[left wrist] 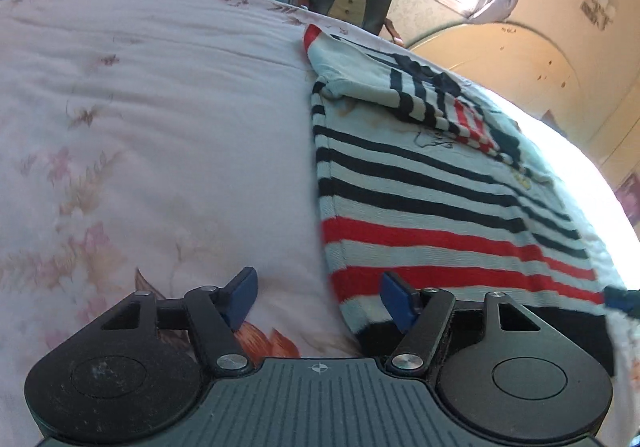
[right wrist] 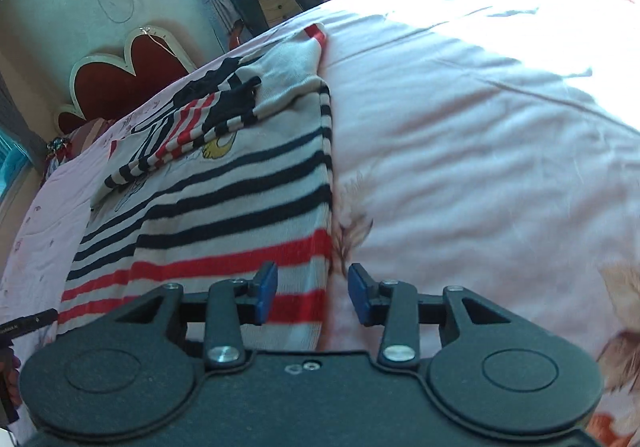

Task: Fold small clothes

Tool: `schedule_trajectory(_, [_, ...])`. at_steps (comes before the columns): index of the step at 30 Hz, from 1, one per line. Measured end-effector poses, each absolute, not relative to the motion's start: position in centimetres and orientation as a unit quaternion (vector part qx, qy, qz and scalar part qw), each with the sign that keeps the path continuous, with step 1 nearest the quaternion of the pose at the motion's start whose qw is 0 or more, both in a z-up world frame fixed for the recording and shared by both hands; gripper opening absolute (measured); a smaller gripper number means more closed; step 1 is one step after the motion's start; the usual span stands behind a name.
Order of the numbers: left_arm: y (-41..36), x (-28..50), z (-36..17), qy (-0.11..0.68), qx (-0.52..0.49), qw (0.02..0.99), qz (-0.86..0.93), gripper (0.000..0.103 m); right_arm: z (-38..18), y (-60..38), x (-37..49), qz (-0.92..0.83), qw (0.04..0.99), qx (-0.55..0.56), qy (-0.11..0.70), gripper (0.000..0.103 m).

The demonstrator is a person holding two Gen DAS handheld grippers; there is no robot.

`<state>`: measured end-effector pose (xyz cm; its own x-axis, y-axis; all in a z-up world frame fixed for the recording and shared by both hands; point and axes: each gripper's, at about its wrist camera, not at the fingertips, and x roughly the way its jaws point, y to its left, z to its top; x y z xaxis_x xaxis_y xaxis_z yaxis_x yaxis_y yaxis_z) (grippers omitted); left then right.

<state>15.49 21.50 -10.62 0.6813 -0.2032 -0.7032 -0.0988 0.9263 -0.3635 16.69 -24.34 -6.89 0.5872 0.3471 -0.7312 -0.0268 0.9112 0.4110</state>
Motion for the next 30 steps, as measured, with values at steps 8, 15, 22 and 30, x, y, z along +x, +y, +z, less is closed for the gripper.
schedule_trajectory(8, [20.5,14.6,-13.0,0.403,-0.301,0.857,-0.114,0.053,-8.4,-24.2,13.7,0.126,0.841,0.262,0.456,0.036])
schedule_trajectory(15, [19.4,15.9,-14.0,0.398,-0.34,0.843,-0.122,0.039,-9.2,-22.8,14.0,0.159,0.829,0.274,0.461,0.031])
schedule_trajectory(22, [18.9,15.9,-13.7,0.4,-0.317,0.851,-0.126,0.037,-9.3,-23.3,13.6,0.165,0.822,0.283,0.465,0.029])
schedule_trajectory(30, [18.2,16.0,-13.3,0.402,-0.284,0.864,-0.108,0.005,-9.1,-22.4,14.0,0.146,0.836,0.258,0.462,0.006])
